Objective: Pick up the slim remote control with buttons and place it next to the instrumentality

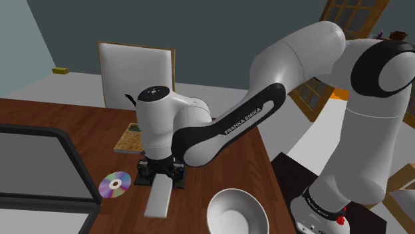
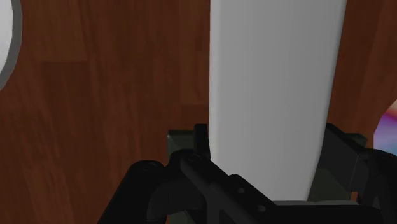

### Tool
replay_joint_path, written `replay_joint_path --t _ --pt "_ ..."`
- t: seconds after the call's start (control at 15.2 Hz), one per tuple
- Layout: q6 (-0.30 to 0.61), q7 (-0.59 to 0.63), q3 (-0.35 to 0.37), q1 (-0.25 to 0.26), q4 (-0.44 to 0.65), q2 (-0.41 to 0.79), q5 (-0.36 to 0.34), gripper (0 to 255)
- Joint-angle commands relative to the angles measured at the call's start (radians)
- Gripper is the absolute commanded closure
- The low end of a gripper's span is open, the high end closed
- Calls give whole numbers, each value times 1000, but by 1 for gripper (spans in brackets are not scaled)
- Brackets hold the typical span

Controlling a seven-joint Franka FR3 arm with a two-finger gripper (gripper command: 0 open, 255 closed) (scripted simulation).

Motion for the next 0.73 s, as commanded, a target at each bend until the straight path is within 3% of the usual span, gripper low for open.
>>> replay_joint_path --t 0.0,0.33,0.66 --pt "-38 59 -3 57 83 59 -36 255" --pt "-130 159 -29 203 309 216 -110 255" --pt "-80 172 -45 212 287 247 -131 255"
